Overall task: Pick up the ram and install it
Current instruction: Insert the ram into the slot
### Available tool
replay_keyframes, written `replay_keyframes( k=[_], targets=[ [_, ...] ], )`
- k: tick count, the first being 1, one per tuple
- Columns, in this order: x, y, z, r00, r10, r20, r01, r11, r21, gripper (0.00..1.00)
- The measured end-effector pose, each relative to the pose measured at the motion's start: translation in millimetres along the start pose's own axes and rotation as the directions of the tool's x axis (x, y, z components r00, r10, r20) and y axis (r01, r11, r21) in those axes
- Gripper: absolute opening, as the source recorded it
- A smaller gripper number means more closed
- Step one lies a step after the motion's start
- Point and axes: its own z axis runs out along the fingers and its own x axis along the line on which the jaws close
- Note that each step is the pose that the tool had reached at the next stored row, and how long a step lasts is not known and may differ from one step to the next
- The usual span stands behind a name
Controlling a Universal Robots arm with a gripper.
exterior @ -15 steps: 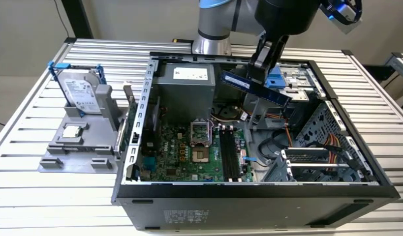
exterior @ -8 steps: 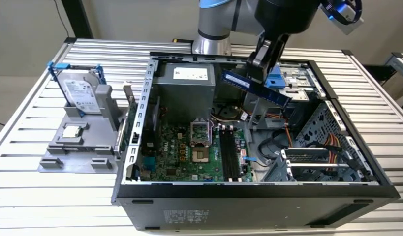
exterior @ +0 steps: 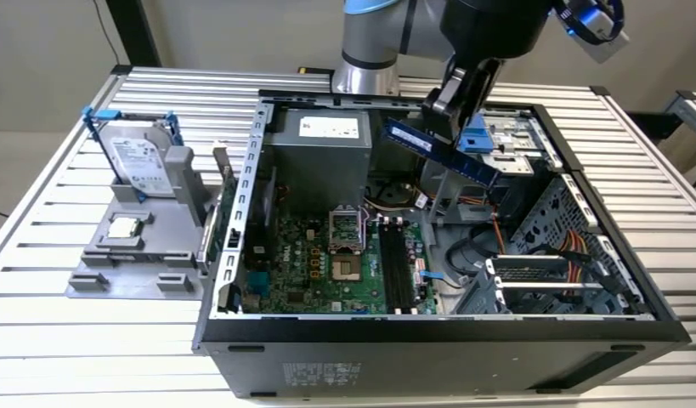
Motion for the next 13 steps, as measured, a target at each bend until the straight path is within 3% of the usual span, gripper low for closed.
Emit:
replay_keyframes(
  k=[8,13],
  targets=[
    [0.0,0.0,0.0,0.9981,0.062,0.001,-0.062,0.9981,0.0016,0.0],
    [0.0,0.0,0.0,0.9942,0.107,0.0016,-0.107,0.9942,0.0028,0.0]
  ],
)
